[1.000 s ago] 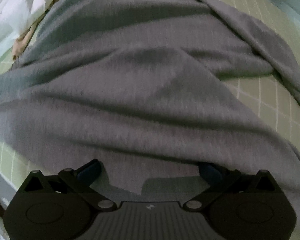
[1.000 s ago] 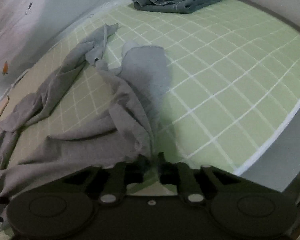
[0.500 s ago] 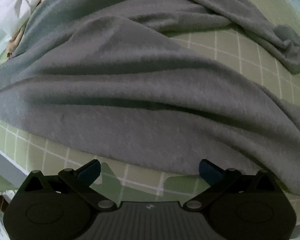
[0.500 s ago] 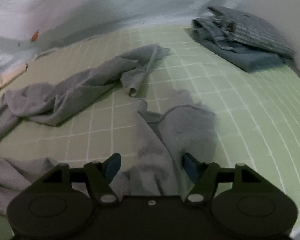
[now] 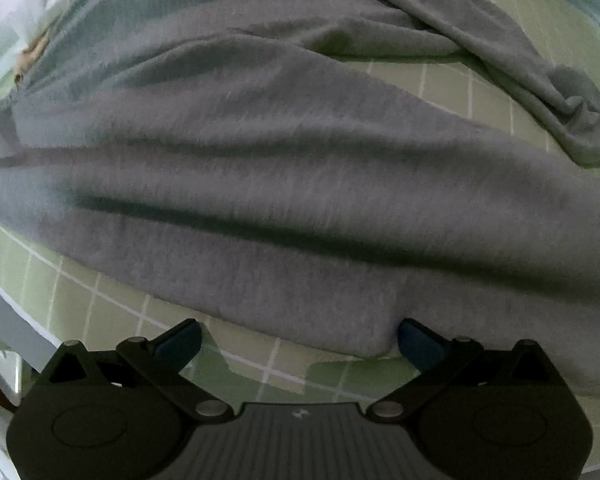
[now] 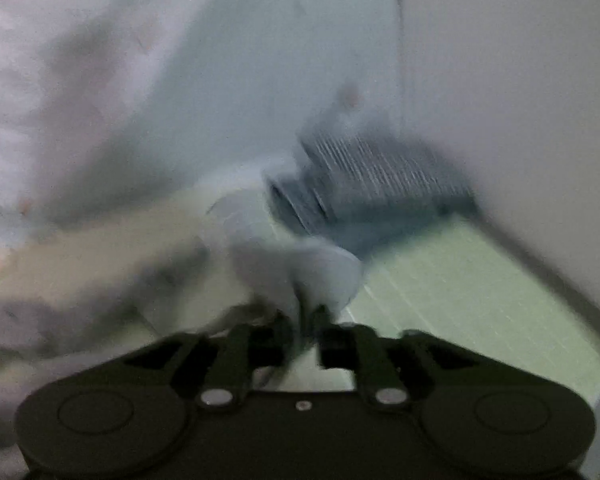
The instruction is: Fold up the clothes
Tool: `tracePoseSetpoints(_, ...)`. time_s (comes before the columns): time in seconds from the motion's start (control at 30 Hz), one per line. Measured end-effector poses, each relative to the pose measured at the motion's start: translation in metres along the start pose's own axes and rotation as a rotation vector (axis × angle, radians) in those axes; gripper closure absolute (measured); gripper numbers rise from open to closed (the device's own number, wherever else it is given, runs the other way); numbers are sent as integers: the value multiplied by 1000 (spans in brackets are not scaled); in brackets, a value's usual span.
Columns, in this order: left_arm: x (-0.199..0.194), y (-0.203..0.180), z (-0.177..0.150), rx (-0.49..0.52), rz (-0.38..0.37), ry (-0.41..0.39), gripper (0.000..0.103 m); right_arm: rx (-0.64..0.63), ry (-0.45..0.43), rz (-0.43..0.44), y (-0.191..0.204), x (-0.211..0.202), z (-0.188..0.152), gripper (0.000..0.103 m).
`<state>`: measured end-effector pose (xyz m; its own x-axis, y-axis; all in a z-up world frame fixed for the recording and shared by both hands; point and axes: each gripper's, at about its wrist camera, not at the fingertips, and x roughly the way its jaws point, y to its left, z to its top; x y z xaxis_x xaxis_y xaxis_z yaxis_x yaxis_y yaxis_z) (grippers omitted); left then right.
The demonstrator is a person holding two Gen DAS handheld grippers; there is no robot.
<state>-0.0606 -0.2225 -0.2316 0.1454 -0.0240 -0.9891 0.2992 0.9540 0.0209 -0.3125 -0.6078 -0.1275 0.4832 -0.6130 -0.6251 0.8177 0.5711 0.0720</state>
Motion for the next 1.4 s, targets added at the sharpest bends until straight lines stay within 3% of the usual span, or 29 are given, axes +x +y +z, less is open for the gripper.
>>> tracePoseSetpoints(0.03, 0, -1, -1, 0, 4, -2, 0, 40, 89, -41, -11, 16, -9, 67)
tracePoseSetpoints(0.1, -1, -3, -2, 1, 12, -7, 0, 225, 207, -53, -39, 32, -31, 68)
tracePoseSetpoints(0.23, -3, 1, -7, -33, 12, -8, 0, 340, 267, -40, -56, 33, -59, 56)
tracePoseSetpoints(0.3, -3, 0, -8, -33, 16, -9, 0, 367, 283, -17, -57, 35, -64, 55)
tracePoseSetpoints(0.4, -4, -1, -9, -35, 21, -10, 0, 374, 266, -8, -51, 38, -62, 47)
tracePoseSetpoints(0.63, -7, 0, -13, -29, 31, -17, 0, 219, 194, -44, -20, 46, -44, 47)
tracePoseSetpoints(0.77, -9, 3, -17, -35, 26, -17, 0, 247, 210, -16, -15, 51, -43, 46)
tracePoseSetpoints(0.93, -10, 3, -20, -26, 25, -20, 0, 213, 196, 20, 7, 56, -39, 38)
tracePoseSetpoints(1.03, -11, 3, -22, -13, 23, -20, 0, 169, 155, 1, 22, 55, -33, 37)
tracePoseSetpoints(1.13, -12, 5, -24, -8, 18, -21, 0, 119, 142, -7, 35, 56, -30, 29)
tracePoseSetpoints(1.33, -15, 12, -28, -1, -1, -21, 0, 94, 262, -115, 41, 83, -48, 33)
tracePoseSetpoints(1.37, -16, 15, -29, 2, -3, -21, 0, 79, 238, -111, 41, 80, -51, 37)
tracePoseSetpoints(1.4, -16, 16, -30, 4, -4, -21, 0, 56, 231, -91, 41, 77, -52, 60)
